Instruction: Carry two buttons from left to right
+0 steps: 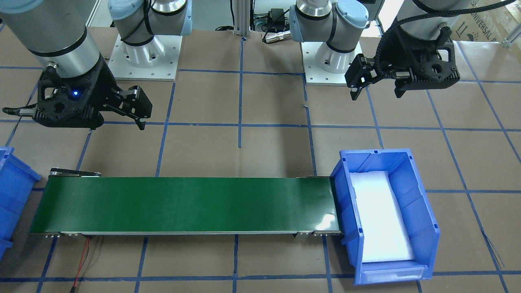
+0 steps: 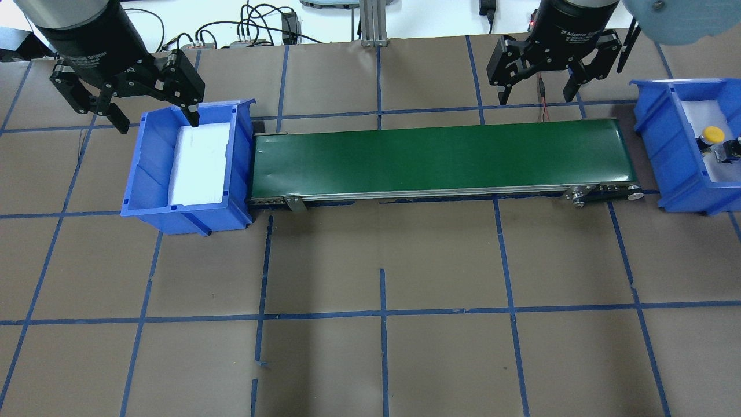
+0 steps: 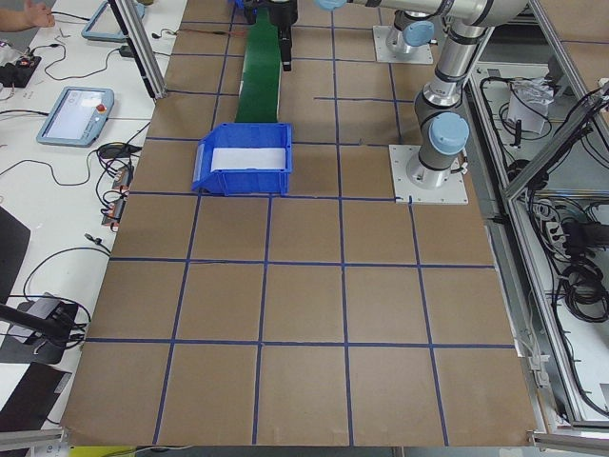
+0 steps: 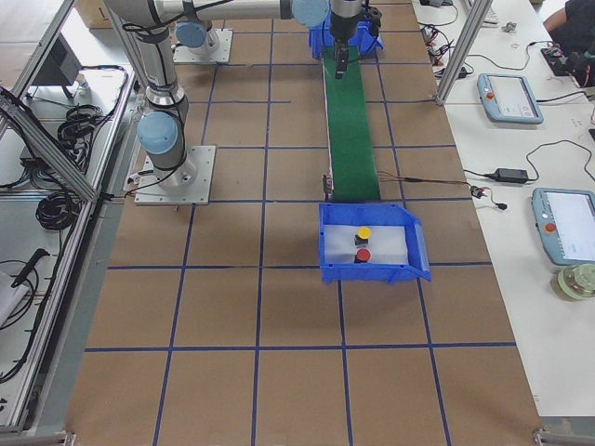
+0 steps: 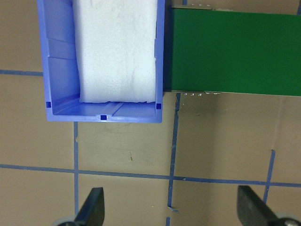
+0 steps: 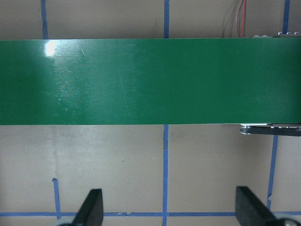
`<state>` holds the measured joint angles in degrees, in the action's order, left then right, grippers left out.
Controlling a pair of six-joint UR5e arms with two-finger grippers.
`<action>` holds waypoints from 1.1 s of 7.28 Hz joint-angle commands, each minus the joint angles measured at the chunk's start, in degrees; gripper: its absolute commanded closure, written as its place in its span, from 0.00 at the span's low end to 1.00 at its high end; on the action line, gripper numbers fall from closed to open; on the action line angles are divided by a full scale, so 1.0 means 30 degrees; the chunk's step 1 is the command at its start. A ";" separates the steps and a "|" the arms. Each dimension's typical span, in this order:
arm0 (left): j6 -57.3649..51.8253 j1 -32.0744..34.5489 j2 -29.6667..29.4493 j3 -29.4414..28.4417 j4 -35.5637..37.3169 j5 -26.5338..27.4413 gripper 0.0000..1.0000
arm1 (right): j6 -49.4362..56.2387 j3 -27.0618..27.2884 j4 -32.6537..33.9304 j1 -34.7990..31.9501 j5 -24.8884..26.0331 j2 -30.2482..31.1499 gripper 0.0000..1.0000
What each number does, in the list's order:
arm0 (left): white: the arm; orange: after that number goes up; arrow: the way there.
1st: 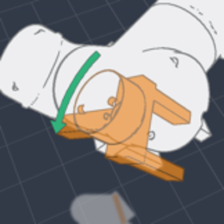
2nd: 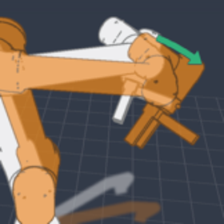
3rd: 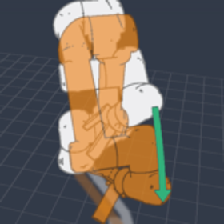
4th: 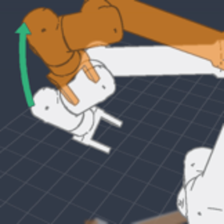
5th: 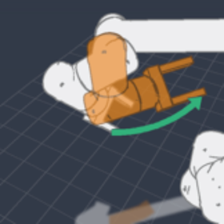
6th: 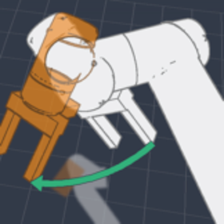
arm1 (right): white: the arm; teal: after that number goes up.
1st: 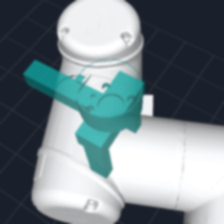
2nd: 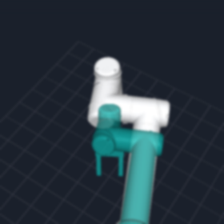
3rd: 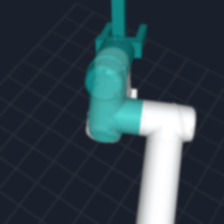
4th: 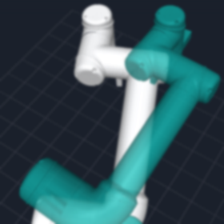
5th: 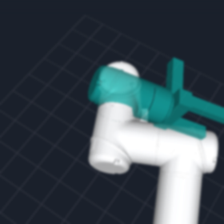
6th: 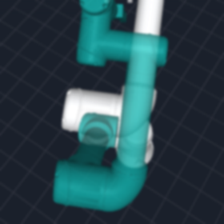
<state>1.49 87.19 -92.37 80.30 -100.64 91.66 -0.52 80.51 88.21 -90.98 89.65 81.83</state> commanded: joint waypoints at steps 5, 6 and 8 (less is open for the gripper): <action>0.0061 -0.0030 0.0146 0.0712 0.0059 0.0004 0.00 | 0.0027 -0.0030 0.0011 0.0091 -0.0088 -0.0060 0.00; 0.0119 -0.0030 0.0147 0.0712 0.0059 0.0004 0.00 | 0.0026 -0.0059 0.0127 0.0091 -0.0117 -0.0118 0.00; 0.0119 0.0000 0.0060 0.0712 0.0059 0.0905 0.00 | 0.0026 -0.0030 0.0099 0.0091 -0.0118 -0.0177 0.00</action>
<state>1.79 87.16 -92.00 82.41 -100.50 92.47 -0.43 80.39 88.49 -90.70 89.31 81.46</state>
